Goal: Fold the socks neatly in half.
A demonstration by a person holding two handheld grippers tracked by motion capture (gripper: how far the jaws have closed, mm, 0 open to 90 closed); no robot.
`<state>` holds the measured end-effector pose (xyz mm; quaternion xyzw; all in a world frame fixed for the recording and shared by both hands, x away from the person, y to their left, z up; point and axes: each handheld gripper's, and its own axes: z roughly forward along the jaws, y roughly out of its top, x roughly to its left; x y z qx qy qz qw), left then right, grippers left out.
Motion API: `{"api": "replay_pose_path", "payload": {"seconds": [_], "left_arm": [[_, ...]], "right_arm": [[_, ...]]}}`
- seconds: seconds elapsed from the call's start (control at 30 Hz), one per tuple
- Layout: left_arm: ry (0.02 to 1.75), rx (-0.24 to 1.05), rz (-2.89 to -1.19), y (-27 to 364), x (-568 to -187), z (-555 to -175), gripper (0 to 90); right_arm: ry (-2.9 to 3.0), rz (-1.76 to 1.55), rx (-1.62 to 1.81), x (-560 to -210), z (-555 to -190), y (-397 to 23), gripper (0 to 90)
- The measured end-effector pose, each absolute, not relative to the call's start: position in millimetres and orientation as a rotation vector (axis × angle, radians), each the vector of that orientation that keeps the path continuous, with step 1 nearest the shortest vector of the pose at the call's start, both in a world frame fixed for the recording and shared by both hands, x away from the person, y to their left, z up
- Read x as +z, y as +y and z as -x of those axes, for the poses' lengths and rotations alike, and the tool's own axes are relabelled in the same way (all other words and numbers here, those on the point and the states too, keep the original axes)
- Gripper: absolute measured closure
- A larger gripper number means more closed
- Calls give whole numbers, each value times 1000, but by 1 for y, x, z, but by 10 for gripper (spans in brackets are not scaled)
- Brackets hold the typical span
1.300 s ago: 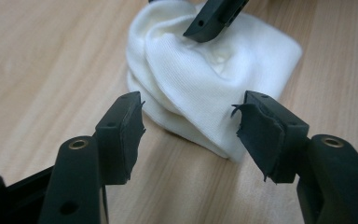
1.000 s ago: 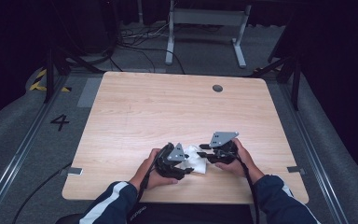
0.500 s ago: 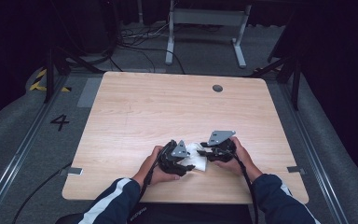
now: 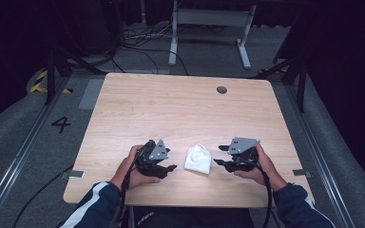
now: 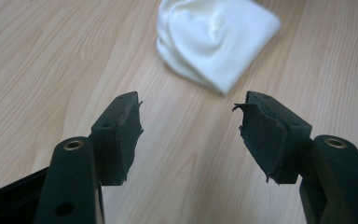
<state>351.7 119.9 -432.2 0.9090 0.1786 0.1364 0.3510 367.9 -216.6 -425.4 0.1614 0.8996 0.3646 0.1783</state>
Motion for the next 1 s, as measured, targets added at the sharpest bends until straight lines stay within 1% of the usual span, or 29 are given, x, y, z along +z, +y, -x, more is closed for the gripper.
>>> {"api": "replay_pose_path", "payload": {"seconds": [0.13, 0.2, 0.23, 0.3, 0.47, 0.63, 0.73, 0.77, 0.93, 1.0], "left_arm": [[509, 384, -2375, 143, -436, -347, 341], [512, 388, -2379, 147, -436, -346, 316], [532, 417, -2387, 156, -437, -343, 306], [549, 418, -2390, 163, -438, -341, 285], [623, 428, -2387, 189, -444, -335, 253], [681, 427, -2381, 216, -449, -330, 242], [718, 420, -2351, 227, -452, -330, 227], [731, 420, -2339, 236, -453, -330, 227], [790, 410, -2313, 252, -458, -332, 226], [827, 370, -2286, 261, -463, -334, 229]], "right_arm": [[2523, -496, 1024, -425, -360, -235, 422], [2515, -509, 1018, -426, -356, -245, 407], [2510, -525, 1008, -428, -353, -251, 396], [2507, -528, 999, -428, -352, -255, 389], [2474, -608, 979, -435, -344, -288, 361], [2438, -734, 978, -445, -339, -321, 332], [2414, -830, 988, -454, -334, -343, 306], [2403, -871, 1000, -457, -332, -351, 302], [2367, -983, 1030, -468, -329, -369, 297], [2343, -1040, 1011, -474, -326, -375, 279]]}}
